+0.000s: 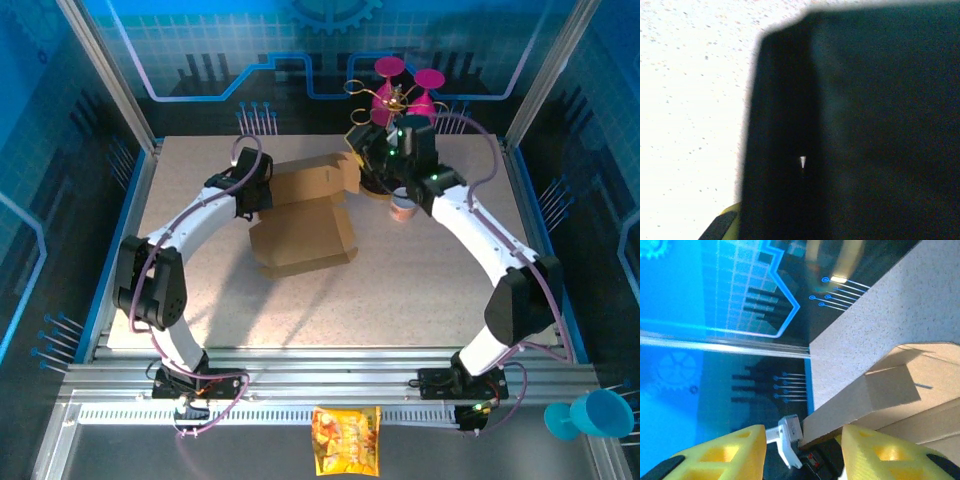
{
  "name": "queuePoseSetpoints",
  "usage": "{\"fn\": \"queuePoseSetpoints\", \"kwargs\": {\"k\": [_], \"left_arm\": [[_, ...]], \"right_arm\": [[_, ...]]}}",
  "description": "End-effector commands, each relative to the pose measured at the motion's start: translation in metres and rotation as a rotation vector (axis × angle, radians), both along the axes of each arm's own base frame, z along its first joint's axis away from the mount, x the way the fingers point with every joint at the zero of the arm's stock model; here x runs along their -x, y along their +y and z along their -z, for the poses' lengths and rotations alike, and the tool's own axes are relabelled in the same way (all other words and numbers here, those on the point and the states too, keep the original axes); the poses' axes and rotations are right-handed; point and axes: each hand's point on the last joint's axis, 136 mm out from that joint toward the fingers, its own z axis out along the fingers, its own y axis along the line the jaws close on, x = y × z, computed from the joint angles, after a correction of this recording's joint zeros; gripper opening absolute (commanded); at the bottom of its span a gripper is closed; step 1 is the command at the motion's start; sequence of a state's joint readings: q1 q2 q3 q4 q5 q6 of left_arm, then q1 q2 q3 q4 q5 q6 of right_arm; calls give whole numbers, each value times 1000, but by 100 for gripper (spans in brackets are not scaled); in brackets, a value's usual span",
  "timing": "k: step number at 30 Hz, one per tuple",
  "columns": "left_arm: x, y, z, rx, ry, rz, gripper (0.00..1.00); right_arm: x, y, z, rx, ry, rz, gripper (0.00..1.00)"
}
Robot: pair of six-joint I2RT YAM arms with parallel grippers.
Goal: Fold the paper box
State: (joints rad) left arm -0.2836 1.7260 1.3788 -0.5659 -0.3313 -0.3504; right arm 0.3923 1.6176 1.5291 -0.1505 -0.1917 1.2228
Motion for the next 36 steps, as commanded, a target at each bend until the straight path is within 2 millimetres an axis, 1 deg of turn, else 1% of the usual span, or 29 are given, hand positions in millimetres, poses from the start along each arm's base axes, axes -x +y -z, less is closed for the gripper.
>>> {"fn": "queuePoseSetpoints", "kwargs": {"k": [1,5,8,11,16,19,23,27,30,31,33,36], "left_arm": [[21,-12,-17,67,61,68,0],[29,-25,-22,119,100,100,0],[35,-33,-19,112,149,126,0],[41,-39,-17,106,185,137,0],[49,-44,-17,93,222,153,0],[52,-45,-18,90,228,161,0],[54,-48,-21,93,223,173,0],[53,-52,-23,114,222,175,0],[53,-54,-23,123,223,174,0],[53,-55,-23,124,224,176,0],[53,-55,-23,123,223,176,0],[54,-57,-25,127,218,180,0]], "right_arm": [[22,-3,35,236,125,-121,44],[21,-1,46,293,199,-166,45],[21,5,54,318,222,-210,49],[21,10,64,345,246,-235,49],[24,18,73,335,273,-249,48],[26,16,79,341,287,-245,48],[28,15,81,320,293,-239,49],[31,20,84,249,325,-239,46],[32,23,80,181,335,-225,45],[32,24,78,161,337,-218,43],[31,27,73,123,336,-211,34],[28,29,63,73,337,-192,25]]}}
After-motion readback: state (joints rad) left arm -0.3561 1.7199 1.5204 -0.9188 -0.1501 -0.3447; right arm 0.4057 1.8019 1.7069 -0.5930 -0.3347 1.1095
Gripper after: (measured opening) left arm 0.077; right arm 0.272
